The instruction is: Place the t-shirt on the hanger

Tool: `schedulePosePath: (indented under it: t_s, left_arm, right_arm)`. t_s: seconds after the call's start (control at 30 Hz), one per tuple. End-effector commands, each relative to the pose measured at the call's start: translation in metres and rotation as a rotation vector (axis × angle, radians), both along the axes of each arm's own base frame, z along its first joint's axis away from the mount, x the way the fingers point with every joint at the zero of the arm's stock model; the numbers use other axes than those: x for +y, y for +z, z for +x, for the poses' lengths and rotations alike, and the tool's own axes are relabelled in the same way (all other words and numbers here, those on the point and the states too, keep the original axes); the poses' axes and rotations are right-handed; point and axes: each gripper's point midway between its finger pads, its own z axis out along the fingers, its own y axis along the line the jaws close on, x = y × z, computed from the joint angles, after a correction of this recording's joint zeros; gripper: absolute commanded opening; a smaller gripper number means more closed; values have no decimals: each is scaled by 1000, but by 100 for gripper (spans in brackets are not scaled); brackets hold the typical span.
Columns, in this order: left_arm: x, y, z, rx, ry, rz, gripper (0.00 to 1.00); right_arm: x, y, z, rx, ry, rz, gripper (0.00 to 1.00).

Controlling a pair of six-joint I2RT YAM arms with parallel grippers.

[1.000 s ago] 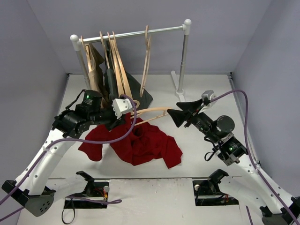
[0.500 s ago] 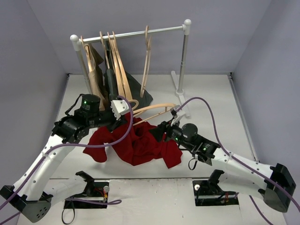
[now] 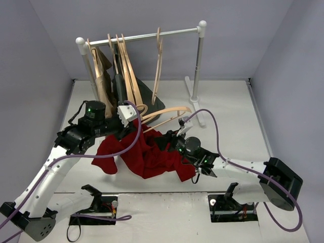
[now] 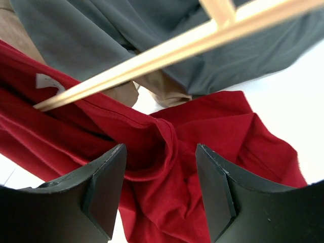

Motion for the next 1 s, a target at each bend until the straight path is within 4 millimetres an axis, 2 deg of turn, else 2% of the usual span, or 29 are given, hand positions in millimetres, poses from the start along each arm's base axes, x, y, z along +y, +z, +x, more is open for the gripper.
schedulePosePath:
  t_s: [0.0, 0.23, 0.37, 0.53, 0.63, 0.7, 0.73, 0.83, 0.9, 0.97]
  left_arm:
    - [-7, 36, 5, -107, -15, -96, 0]
    - [-6, 35, 5, -100, -9, -102, 0]
    - [-5, 35, 2, -101, -14, -108, 0]
    - [1, 37, -3, -127, 4, -113, 0]
    - [6, 34, -3, -135, 30, -104, 0]
    - [10, 32, -3, -138, 45, -98, 0]
    - [10, 31, -3, -137, 46, -97, 0]
    - [11, 31, -7, -140, 40, -98, 0]
    - [13, 28, -11, -138, 32, -90, 0]
    - [13, 27, -15, -142, 21, -94, 0]
  right_arm:
    - [15, 38, 5, -81, -10, 164, 54]
    - [31, 15, 6, -57, 25, 155, 54]
    - [33, 3, 9, -48, 17, 153, 50]
    - [29, -10, 13, -36, -3, 147, 29]
    - [20, -10, 15, -43, -25, 143, 8]
    - [10, -5, 17, -56, -50, 137, 2]
    - [4, -10, 18, -51, -66, 113, 0]
    - [-10, 0, 21, -68, -99, 114, 0]
    - [-33, 2, 29, -65, -144, 114, 0]
    - [-50, -4, 34, -46, -178, 86, 0]
